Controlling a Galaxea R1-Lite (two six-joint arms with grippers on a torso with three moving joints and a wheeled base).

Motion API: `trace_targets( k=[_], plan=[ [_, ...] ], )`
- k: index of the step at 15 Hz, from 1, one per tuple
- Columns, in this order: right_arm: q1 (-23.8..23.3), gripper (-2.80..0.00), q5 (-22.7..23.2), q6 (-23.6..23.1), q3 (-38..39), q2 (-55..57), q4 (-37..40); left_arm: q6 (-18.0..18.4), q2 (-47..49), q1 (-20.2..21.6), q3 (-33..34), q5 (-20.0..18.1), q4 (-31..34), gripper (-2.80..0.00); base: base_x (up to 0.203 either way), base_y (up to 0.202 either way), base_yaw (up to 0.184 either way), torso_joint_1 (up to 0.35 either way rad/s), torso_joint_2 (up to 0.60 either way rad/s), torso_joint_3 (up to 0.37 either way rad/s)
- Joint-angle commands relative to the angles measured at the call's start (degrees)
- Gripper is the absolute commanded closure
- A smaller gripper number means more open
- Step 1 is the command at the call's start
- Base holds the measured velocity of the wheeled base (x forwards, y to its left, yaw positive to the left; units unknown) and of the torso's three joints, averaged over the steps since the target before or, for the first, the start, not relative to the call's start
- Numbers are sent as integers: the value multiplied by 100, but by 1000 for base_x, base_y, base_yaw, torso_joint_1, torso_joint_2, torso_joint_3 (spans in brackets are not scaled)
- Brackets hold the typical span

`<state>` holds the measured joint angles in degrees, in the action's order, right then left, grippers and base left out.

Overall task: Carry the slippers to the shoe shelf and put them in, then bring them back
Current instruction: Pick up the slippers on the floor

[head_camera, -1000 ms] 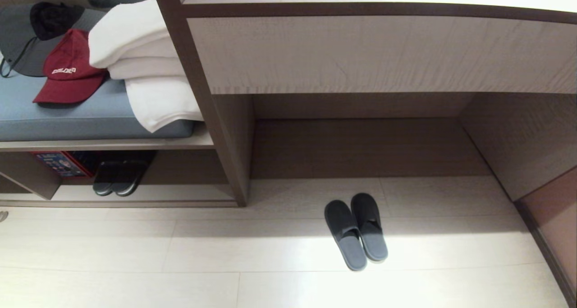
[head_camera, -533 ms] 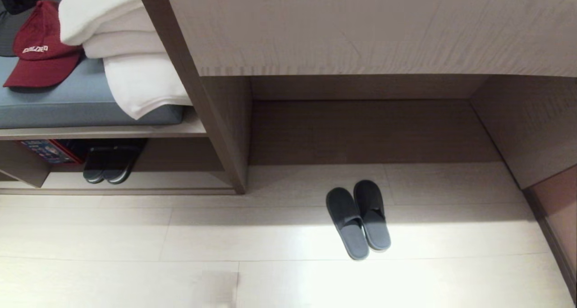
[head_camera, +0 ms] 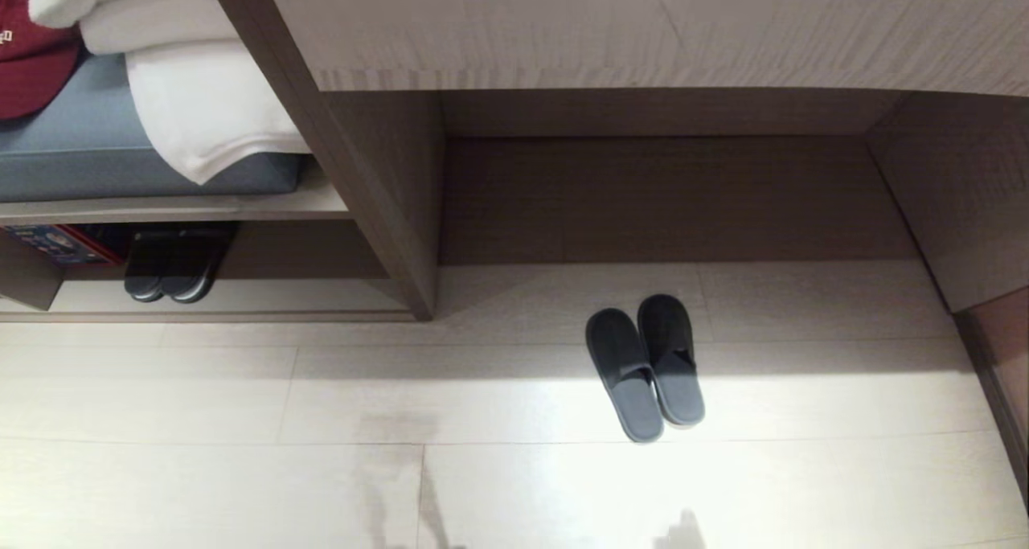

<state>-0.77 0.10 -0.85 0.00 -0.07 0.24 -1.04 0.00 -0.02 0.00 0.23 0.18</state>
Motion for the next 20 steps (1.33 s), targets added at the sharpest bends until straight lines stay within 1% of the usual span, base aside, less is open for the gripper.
trace_targets(
  k=[1,20],
  plan=[
    [-2,0,-1,-3,9,-10,2,-2,0,-6,0,4,-1,0,0,0,0,0,3,-198],
    [-2,0,-1,-3,9,-1,2,7,0,-6,0,4,-1,0,0,0,0,3,3,-198]
  ],
)
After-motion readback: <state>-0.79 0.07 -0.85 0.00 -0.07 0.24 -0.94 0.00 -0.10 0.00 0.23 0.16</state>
